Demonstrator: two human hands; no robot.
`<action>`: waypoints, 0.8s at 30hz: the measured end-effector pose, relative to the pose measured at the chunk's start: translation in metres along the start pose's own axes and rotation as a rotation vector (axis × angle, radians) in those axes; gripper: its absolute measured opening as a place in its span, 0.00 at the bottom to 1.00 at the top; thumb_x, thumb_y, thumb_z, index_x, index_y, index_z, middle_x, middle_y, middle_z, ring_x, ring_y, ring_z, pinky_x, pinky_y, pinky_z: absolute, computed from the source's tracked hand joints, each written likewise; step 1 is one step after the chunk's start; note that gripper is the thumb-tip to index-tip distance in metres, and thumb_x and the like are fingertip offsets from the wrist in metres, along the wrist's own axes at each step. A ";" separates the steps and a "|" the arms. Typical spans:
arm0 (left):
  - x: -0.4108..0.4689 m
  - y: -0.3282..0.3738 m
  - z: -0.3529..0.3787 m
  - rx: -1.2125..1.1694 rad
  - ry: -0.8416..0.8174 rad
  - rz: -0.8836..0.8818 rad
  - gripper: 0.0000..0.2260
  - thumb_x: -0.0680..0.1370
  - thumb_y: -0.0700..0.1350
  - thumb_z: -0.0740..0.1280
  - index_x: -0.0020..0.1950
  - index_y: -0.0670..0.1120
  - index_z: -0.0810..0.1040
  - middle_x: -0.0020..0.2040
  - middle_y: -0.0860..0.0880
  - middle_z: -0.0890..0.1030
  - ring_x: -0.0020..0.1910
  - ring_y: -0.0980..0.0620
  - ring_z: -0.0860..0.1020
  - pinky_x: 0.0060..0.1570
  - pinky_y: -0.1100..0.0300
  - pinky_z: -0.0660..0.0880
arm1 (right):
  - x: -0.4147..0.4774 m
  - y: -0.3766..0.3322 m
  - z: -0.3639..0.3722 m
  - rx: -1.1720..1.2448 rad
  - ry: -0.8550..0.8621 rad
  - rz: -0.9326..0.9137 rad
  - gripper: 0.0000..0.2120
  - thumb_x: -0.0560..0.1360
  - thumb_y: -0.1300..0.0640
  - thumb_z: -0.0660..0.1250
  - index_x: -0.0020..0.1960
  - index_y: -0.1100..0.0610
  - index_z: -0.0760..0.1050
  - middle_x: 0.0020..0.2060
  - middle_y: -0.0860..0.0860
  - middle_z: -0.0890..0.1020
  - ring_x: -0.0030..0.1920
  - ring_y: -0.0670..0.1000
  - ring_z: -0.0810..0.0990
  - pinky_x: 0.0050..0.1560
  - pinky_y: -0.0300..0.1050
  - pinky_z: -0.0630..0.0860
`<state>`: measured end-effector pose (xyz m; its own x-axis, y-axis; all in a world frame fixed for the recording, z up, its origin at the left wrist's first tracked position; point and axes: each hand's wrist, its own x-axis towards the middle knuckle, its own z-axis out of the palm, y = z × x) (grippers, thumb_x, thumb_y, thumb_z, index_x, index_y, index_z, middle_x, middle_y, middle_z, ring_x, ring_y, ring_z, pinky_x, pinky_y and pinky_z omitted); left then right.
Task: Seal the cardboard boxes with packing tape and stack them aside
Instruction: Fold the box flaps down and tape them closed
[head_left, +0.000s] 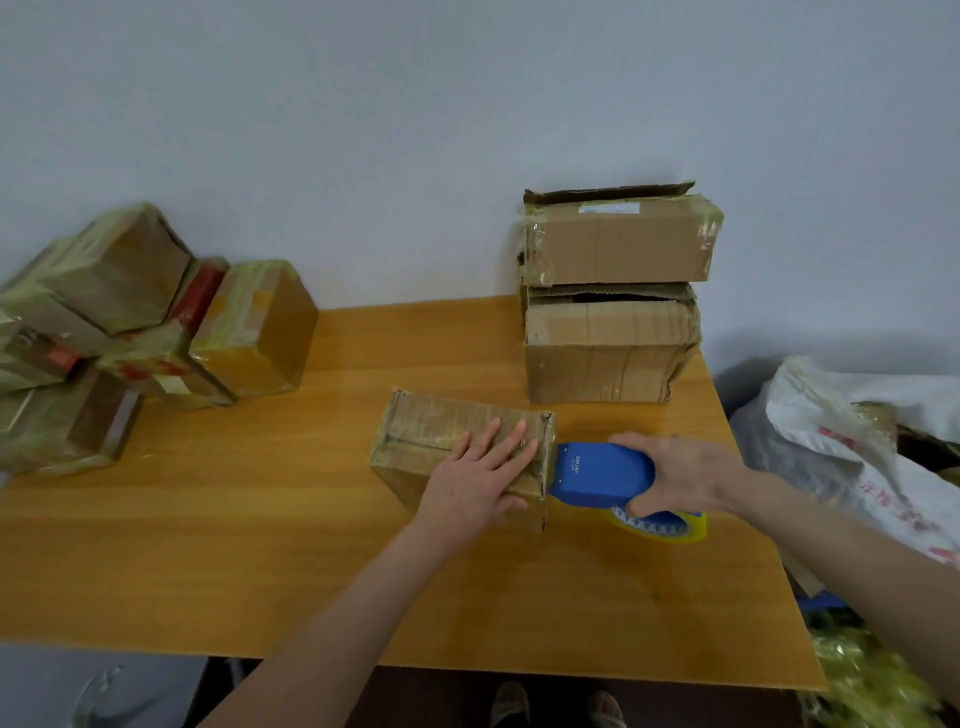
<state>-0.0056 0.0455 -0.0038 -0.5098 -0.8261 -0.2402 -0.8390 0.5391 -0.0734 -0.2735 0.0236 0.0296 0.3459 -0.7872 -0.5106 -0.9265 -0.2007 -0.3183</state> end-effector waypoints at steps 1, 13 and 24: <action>0.000 0.000 0.000 0.009 -0.010 -0.003 0.33 0.76 0.63 0.46 0.78 0.54 0.42 0.74 0.55 0.36 0.77 0.47 0.41 0.76 0.48 0.46 | 0.001 -0.001 -0.001 0.007 -0.006 0.000 0.35 0.69 0.44 0.71 0.71 0.41 0.61 0.48 0.44 0.74 0.48 0.50 0.74 0.45 0.45 0.75; -0.001 -0.001 -0.002 -0.082 0.016 0.003 0.38 0.71 0.69 0.37 0.78 0.54 0.46 0.76 0.56 0.40 0.77 0.50 0.42 0.76 0.47 0.47 | 0.003 0.007 -0.008 0.342 -0.057 0.069 0.28 0.56 0.40 0.71 0.55 0.44 0.75 0.47 0.46 0.82 0.47 0.48 0.81 0.49 0.47 0.78; -0.001 0.041 -0.028 -0.294 0.030 -0.386 0.34 0.80 0.57 0.59 0.79 0.48 0.48 0.79 0.45 0.45 0.77 0.46 0.49 0.76 0.47 0.49 | -0.009 0.018 -0.019 0.673 0.303 0.123 0.25 0.67 0.57 0.77 0.61 0.50 0.72 0.52 0.49 0.79 0.49 0.49 0.79 0.44 0.41 0.73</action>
<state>-0.0449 0.0641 0.0207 -0.1521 -0.9633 -0.2213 -0.9839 0.1264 0.1262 -0.2957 0.0156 0.0436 0.0994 -0.9266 -0.3626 -0.6315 0.2229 -0.7427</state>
